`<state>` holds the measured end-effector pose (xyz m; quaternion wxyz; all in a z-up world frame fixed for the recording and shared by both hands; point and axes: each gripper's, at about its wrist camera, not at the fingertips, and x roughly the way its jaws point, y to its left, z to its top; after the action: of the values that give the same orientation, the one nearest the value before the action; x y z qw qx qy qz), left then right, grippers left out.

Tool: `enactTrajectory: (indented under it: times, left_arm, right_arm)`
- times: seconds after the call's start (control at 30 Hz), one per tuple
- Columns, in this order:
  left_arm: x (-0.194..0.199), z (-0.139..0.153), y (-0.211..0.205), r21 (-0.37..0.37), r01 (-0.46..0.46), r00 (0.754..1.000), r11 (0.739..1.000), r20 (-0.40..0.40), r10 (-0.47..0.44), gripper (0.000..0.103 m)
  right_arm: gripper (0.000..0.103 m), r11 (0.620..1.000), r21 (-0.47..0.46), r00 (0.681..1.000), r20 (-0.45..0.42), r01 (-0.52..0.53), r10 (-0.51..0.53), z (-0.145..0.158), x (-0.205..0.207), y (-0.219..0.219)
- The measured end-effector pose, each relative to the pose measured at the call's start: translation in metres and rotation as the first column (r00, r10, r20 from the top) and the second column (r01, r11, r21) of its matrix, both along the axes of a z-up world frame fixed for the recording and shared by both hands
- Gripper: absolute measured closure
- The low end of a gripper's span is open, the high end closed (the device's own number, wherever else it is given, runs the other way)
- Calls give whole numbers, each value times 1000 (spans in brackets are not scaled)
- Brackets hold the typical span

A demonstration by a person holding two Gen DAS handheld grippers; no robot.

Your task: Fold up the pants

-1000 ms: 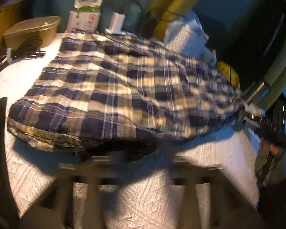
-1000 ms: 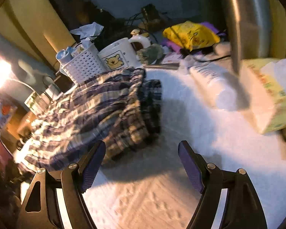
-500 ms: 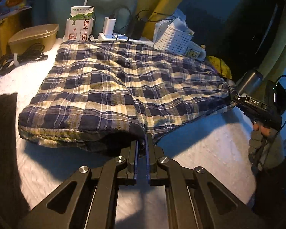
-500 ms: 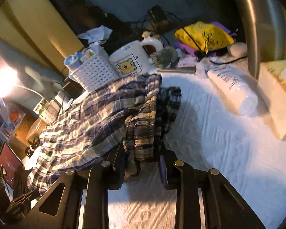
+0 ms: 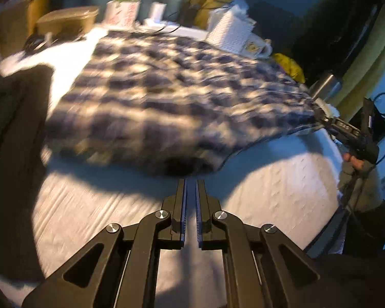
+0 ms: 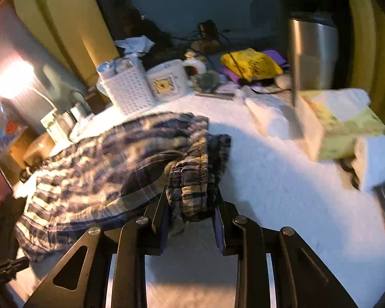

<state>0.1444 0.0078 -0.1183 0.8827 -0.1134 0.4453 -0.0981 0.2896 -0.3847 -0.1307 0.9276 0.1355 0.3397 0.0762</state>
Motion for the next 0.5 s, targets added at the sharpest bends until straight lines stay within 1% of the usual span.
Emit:
enactTrajectory:
  times: [0.07, 0.13, 0.27, 0.33, 0.37, 0.4, 0.43, 0.47, 0.5]
  left_arm:
    - [1, 3, 14, 22, -26, 1000, 999, -4, 26, 98]
    - [5, 11, 24, 34, -44, 999, 998, 10, 43, 98]
    - [13, 31, 44, 91, -102, 992, 991, 83, 95, 97]
    - [20, 36, 54, 105, -125, 988, 987, 109, 114, 92]
    - [25, 36, 60, 120, -144, 985, 982, 115, 130, 76]
    - [30, 35, 65, 130, -160, 982, 978, 119, 145, 55]
    - [34, 34, 69, 133, -174, 979, 976, 127, 158, 45]
    - [39, 32, 75, 132, -189, 976, 973, 133, 172, 39]
    - [43, 30, 78, 142, -200, 975, 969, 131, 182, 38]
  right_arm:
    - [74, 1000, 0, 1000, -16, 4, -4, -6, -5, -3]
    - [74, 1000, -22, 1000, -26, 1, -2, -9, -10, -2]
    - [74, 999, -44, 1000, -23, 7, -8, -9, -14, 0]
    - [74, 999, -51, 1000, -14, 6, -7, -5, -15, 0]
    - [74, 998, -57, 1000, -8, 6, -6, -3, -15, 1]
    - [74, 998, -62, 1000, -4, 5, -5, -1, -15, 2]
    - [74, 998, -68, 1000, -1, 2, -2, 0, -15, 2]
    - [74, 997, -74, 1000, 2, 0, 0, 2, -15, 3]
    - [74, 997, -78, 1000, 6, -2, 2, 3, -15, 3]
